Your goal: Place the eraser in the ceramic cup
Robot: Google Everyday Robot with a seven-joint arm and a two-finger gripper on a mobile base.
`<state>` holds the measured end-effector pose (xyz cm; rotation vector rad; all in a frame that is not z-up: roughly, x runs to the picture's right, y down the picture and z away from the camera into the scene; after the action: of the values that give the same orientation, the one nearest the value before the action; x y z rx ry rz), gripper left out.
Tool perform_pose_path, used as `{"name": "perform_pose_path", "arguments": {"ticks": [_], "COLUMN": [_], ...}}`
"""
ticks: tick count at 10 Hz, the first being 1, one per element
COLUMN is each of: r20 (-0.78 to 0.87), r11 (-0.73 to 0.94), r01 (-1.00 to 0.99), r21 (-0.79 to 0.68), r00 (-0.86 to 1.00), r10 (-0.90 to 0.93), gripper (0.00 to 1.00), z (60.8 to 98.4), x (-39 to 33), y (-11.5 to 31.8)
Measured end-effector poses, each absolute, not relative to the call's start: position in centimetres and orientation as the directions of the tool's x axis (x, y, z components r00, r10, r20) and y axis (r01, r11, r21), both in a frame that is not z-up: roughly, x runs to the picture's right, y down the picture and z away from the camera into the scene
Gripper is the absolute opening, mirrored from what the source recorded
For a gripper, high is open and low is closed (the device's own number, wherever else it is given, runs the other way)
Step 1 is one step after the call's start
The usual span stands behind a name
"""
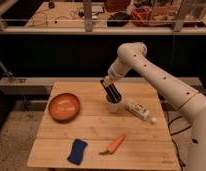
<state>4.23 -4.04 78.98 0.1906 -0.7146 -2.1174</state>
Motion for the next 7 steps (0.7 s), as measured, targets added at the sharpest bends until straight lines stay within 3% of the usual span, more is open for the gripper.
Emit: {"name": "perform_pose_path", "arguments": {"ticks": [7], "r20": [0.069], "r11": [-0.452], "r01": [0.663], "r21": [0.597], "r00": [-0.604], "r10": [-0.794], "gripper": [0.00], "z": [78.49], "x": [4.42], "y": [-3.93]}}
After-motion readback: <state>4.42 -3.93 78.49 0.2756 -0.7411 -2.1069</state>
